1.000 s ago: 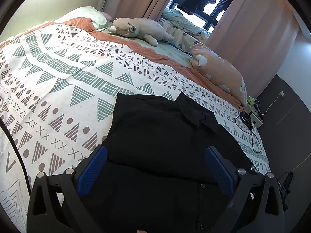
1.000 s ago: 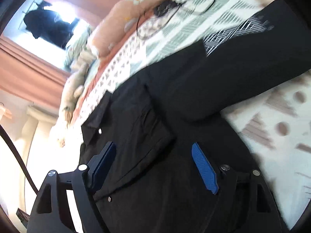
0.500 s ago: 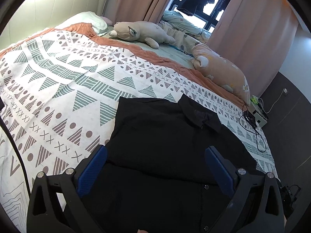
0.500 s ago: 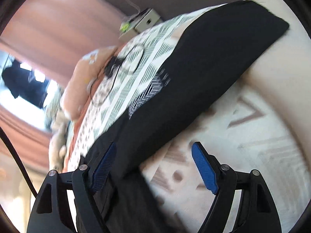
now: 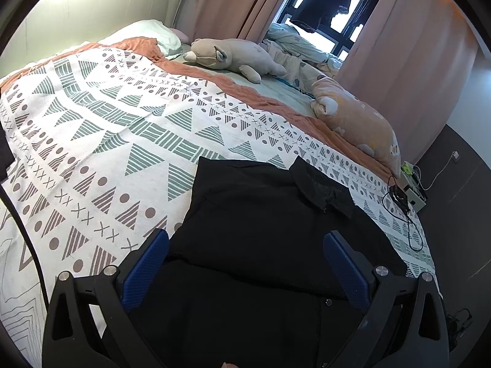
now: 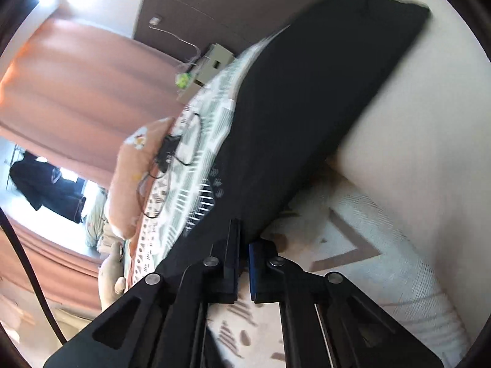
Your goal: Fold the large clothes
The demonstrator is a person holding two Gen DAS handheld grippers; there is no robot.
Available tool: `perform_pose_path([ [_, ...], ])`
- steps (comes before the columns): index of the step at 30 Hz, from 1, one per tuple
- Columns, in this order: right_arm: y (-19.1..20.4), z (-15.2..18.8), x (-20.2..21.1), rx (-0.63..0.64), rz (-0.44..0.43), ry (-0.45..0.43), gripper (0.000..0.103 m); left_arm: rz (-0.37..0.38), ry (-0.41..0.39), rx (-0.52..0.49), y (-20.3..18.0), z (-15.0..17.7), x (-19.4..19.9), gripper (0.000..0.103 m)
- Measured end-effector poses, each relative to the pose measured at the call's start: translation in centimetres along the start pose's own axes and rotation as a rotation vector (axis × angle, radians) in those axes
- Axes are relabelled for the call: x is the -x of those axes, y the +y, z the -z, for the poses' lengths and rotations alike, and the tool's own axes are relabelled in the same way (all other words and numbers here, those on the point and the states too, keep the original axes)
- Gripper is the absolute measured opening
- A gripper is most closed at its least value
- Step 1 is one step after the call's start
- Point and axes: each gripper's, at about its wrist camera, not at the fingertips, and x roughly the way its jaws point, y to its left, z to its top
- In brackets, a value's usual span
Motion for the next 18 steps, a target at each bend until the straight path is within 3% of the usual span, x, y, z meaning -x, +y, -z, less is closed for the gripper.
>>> perform_pose_path([
  [9, 7.3, 1.7, 3.1, 0.194, -0.213, -0.013, 0.001, 0.014, -0.007, 0.008, 0.5, -0.4, 0.4, 0.103],
  [18, 14.1, 7.5, 4.2, 0.384, -0.416, 0.136, 0.001, 0.046, -0.009, 0.014, 0.5, -0.6, 0.8, 0.103],
])
